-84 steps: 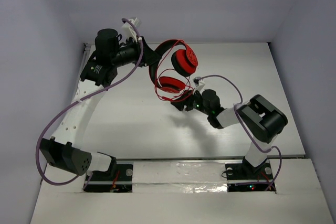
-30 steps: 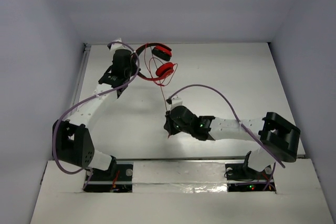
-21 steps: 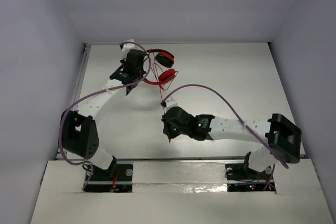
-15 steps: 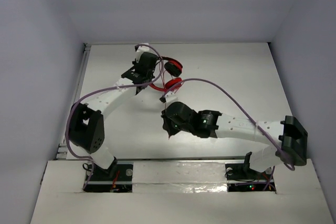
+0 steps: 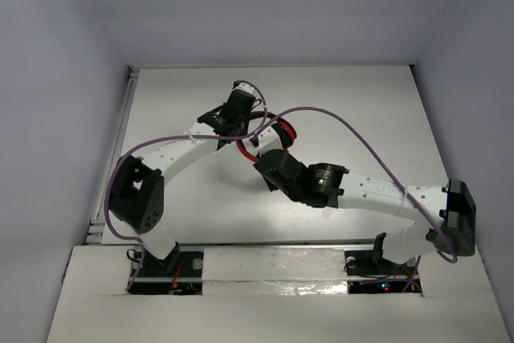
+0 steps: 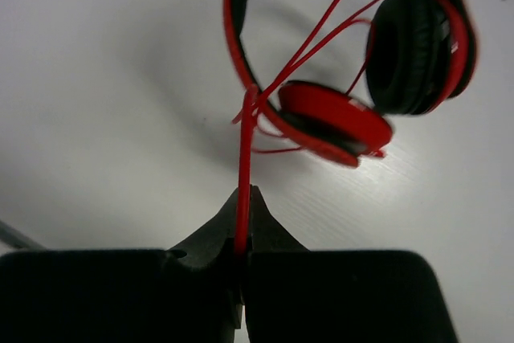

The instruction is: Wrap the headphones

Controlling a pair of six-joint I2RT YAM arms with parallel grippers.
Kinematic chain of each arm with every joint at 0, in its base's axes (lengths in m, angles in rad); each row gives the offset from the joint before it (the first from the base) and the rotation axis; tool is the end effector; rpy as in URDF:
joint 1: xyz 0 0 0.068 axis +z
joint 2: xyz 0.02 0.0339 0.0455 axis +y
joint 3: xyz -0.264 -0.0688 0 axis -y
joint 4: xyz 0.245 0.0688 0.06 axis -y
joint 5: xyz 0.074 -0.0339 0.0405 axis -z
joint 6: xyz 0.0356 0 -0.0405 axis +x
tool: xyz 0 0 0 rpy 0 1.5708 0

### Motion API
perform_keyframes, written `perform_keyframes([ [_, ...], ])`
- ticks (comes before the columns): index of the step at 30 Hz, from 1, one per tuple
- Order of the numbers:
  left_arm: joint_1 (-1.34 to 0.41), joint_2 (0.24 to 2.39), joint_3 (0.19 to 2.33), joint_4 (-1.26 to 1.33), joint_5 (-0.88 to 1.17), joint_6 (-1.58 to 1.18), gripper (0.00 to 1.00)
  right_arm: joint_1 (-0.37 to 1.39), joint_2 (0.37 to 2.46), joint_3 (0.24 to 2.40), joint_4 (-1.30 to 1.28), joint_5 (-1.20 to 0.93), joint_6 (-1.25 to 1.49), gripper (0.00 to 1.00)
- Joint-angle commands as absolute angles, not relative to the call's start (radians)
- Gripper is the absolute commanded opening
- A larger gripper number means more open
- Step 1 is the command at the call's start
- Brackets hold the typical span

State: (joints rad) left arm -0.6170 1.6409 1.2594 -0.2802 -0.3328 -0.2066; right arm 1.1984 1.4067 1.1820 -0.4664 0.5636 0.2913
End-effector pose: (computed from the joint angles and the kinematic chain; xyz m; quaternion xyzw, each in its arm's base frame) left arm 0.3111 -0.2064 0.2752 0.1093 0.8823 -0.0369 0.4564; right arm 0.1303 0.2812 0.3115 -0.2744 0.8331 0.0923 0.4713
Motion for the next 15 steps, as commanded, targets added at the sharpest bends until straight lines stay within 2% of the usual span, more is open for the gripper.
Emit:
perform_keyframes([
  [1,-0.635,1.568,1.267,-0.291,-0.184,-0.140,0.00,1.192,1.373,1.201,-0.410,0.705,0.180,0.00],
  [15,-0.635,1.468,1.147,-0.293,0.084,-0.038,0.00,1.099,1.275,1.028,-0.105,0.857,0.043,0.00],
])
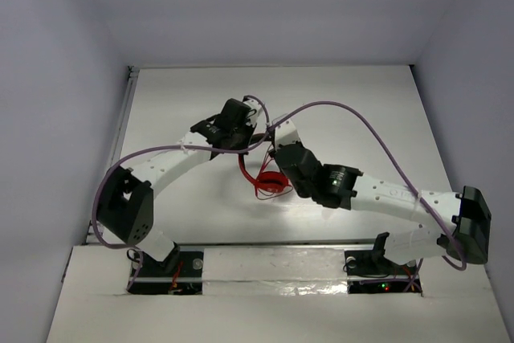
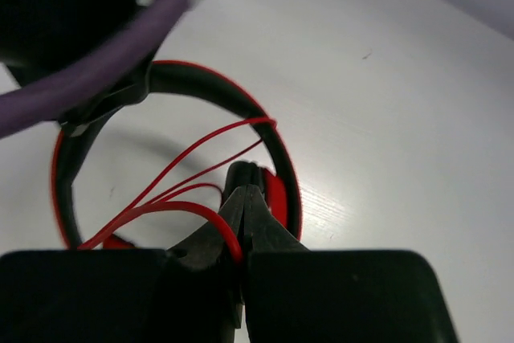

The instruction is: Wrap the headphones

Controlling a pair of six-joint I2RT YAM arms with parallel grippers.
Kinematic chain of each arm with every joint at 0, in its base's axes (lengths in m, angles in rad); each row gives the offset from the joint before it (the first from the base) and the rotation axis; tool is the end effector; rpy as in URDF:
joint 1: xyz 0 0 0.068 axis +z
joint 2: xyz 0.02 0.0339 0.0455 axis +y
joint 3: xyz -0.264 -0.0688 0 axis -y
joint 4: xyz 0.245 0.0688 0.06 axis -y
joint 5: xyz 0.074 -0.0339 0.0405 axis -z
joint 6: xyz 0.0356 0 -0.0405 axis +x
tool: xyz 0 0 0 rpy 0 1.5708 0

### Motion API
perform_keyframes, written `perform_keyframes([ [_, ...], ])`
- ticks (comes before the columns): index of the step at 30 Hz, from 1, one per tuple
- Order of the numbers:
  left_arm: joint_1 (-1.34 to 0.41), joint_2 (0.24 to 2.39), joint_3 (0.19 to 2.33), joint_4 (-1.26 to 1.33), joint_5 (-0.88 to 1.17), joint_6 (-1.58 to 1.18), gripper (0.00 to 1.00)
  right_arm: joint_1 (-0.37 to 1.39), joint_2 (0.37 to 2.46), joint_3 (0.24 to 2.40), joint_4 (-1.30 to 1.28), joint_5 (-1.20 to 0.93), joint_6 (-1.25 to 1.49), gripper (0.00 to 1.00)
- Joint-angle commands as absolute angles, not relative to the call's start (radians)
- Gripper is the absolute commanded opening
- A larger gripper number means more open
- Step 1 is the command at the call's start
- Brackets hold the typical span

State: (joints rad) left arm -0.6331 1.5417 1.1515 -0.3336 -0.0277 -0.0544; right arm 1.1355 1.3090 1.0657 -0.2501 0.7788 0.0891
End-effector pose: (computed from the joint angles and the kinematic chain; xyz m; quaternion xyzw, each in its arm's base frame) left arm 0.2778 -0.2026 0.2671 0.2546 0.8753 -0.1266 0.3911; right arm 0.1456 0.2537 0.3207 -0.2281 0.7852 0.0061 0.5757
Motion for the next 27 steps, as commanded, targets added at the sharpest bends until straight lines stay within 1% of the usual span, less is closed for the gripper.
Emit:
perform_keyframes([
  [1,-0.635,1.453,1.144,-0.293,0.112,-0.034,0.00,1.089,1.270,1.016,-0.066,0.865,0.037,0.00],
  [7,-0.635,1.410,1.135,-0.291,0.208,-0.006,0.00,0.997,1.262,0.960,0.043,0.847,0.012,0.00],
  [9,-0.635,1.402,1.137,-0.298,0.216,-0.005,0.00,0.986,1.276,0.962,0.049,0.845,-0.021,0.00],
  [15,-0.635,1.378,1.134,-0.296,0.221,0.021,0.00,0.948,1.304,0.960,0.052,0.838,-0.005,0.00],
  [18,-0.626,1.377,1.132,-0.295,0.189,0.020,0.00,0.907,1.307,0.963,0.038,0.851,-0.002,0.00],
  [22,-0.626,1.426,1.152,-0.325,0.095,0.015,0.00,0.884,1.307,0.973,0.032,0.860,0.037,0.00],
  [27,-0.626,1.448,1.178,-0.344,0.071,0.017,0.00,0.871,1.339,1.000,0.023,0.894,0.046,0.00],
])
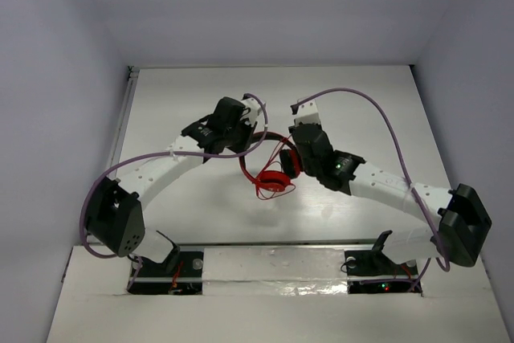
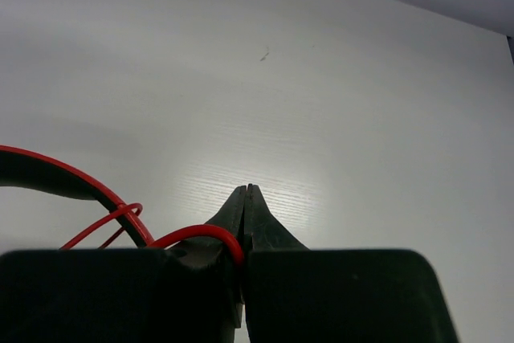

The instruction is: Wrap the headphones

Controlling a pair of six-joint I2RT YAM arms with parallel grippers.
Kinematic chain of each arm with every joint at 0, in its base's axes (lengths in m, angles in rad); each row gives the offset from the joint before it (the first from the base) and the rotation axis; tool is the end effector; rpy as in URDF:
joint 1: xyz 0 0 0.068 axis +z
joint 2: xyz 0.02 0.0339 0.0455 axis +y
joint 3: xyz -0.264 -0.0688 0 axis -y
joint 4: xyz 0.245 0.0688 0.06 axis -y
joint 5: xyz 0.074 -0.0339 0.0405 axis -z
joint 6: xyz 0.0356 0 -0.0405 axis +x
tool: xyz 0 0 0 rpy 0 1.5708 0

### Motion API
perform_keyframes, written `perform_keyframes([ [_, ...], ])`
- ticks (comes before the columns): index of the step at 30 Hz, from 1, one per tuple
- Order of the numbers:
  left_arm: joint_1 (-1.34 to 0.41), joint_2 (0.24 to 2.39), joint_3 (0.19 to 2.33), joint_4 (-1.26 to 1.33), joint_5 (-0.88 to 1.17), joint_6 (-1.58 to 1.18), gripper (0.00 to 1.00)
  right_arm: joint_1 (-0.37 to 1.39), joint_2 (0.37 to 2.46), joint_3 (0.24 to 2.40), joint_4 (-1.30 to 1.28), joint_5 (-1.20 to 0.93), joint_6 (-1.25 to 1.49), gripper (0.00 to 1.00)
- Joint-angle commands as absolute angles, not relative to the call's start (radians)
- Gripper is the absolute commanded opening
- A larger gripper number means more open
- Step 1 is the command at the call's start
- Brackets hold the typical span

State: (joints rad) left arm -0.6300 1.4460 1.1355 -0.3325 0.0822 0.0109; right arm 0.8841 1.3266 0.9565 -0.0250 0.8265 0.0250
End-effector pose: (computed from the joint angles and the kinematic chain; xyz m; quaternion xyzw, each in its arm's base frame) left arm 0.2620 -0.1946 0.2921 0.2989 0.8423 -0.1712 0.4146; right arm 0.2084 0.2130 0.2992 -0.1149 0.7856 -0.0773 0.6030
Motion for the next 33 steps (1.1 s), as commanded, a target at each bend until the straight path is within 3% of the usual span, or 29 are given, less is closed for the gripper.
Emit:
perform_keyframes([
  [1,-0.626,1.454,1.184,-0.347,0.077,0.018,0.00,0.862,1.357,1.009,0.029,0.884,0.043,0.00],
  [7,-0.626,1.440,1.193,-0.353,0.095,0.032,0.00,0.853,1.422,1.037,0.012,0.901,0.041,0.00],
  [19,-0.626,1.483,1.219,-0.365,0.023,0.014,0.00,0.853,1.246,1.005,0.054,0.891,0.038,0.00],
  [26,-0.626,1.414,1.190,-0.316,0.218,0.035,0.00,0.832,1.348,0.971,0.051,0.816,0.103,0.00],
  [33,-0.605,1.365,1.186,-0.290,0.305,0.040,0.00,0.821,1.325,0.953,0.058,0.756,0.136,0.00],
])
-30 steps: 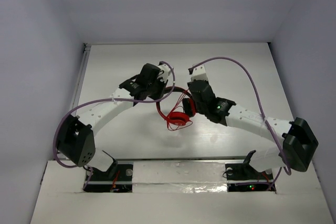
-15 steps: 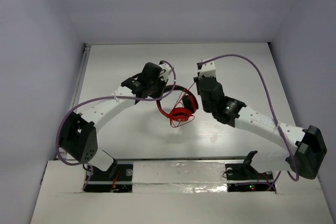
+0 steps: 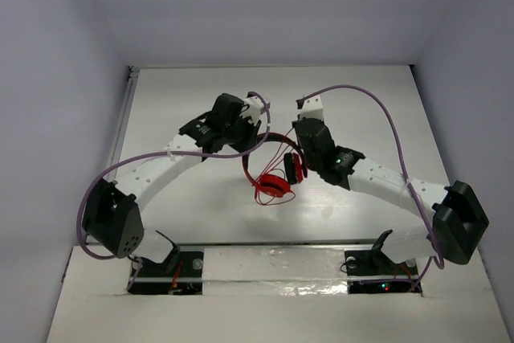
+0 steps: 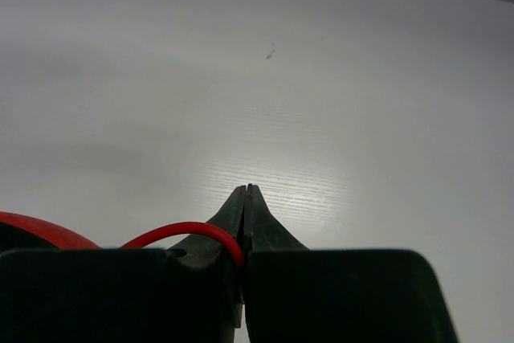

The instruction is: Wrap the headphones

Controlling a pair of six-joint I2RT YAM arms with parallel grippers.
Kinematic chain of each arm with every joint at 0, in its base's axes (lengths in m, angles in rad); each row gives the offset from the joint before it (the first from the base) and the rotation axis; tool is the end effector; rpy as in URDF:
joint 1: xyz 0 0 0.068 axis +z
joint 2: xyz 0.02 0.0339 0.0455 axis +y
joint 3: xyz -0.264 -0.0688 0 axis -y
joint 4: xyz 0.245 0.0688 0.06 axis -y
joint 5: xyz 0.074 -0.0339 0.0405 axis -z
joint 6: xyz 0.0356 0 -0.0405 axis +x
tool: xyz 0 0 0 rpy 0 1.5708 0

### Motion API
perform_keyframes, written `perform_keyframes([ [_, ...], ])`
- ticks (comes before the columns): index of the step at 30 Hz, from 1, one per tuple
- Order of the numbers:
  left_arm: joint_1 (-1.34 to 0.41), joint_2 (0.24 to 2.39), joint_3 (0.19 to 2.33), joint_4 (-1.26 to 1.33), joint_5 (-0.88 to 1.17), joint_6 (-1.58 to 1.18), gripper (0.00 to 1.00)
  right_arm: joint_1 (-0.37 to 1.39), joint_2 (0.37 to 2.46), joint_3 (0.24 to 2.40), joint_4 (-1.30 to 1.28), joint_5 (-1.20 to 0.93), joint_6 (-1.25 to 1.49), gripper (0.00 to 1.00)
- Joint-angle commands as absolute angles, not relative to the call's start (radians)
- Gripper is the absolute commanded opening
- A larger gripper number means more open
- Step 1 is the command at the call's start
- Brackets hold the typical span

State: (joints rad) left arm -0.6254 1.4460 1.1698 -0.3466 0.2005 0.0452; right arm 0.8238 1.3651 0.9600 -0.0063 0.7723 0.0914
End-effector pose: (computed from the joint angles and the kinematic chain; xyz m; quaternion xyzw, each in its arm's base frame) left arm 0.2615 -0.1976 0.3028 0.3344 0.8210 -0.2152 0.4097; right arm 0.2262 0.2077 0.2907 -0.0849 0.7975 -0.0585 0.5944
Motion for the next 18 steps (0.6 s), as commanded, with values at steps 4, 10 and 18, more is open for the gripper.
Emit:
perform_keyframes([
  [4,-0.568,1.336,1.184,-0.249,0.401,0.022,0.00,0.821,1.302,0.896,0.061,0.715,0.192,0.02],
  [10,-0.528,1.310,1.184,-0.199,0.485,0.006,0.00,0.821,1.287,0.842,0.063,0.647,0.256,0.05],
  [18,-0.509,1.302,1.172,-0.153,0.528,-0.026,0.00,0.821,1.273,0.815,0.103,0.519,0.261,0.23],
])
